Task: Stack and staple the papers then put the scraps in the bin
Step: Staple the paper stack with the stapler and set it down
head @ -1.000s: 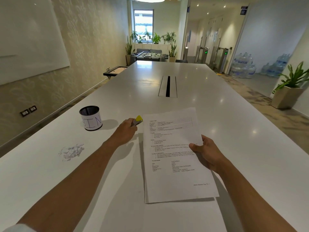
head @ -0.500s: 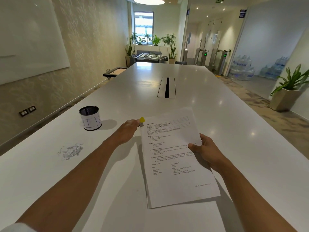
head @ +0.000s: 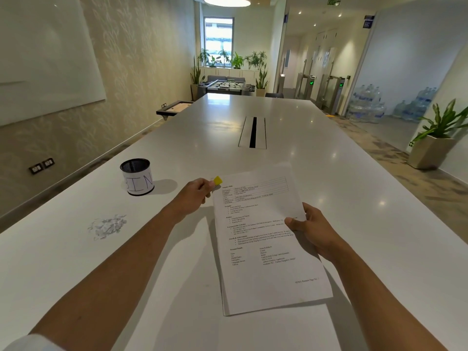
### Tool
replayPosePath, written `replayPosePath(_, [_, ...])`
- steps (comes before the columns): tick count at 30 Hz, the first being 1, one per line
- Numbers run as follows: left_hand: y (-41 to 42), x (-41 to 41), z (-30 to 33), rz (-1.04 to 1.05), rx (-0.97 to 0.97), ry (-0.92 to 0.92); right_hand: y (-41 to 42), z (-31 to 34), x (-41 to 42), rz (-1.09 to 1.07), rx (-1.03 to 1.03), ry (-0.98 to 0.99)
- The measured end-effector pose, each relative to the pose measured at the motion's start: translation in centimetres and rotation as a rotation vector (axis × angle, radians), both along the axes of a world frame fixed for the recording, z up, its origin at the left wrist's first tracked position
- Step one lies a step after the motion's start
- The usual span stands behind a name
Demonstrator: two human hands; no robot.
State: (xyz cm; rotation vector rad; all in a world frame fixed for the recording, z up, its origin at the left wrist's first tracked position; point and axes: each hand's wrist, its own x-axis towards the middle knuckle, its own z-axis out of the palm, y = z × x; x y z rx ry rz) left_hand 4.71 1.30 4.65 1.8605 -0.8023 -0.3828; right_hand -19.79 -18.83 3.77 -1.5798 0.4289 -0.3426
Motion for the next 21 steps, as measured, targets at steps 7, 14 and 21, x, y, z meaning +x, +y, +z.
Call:
replayPosePath(7, [0.1,0.4,0.1,0.015,-0.074,0.122,0.0,0.0,0.0,0.019,0.066,-0.023])
replayPosePath(14, [-0.6,0.0,-0.5,0.106,-0.132,0.164,-0.5,-0.1,0.0,0.03,0.051,-0.022])
replayPosePath(21, [-1.4,-0.4,-0.6,0.143,-0.14,0.142,-1.2,-0.6,0.2,0.019,0.021,0.006])
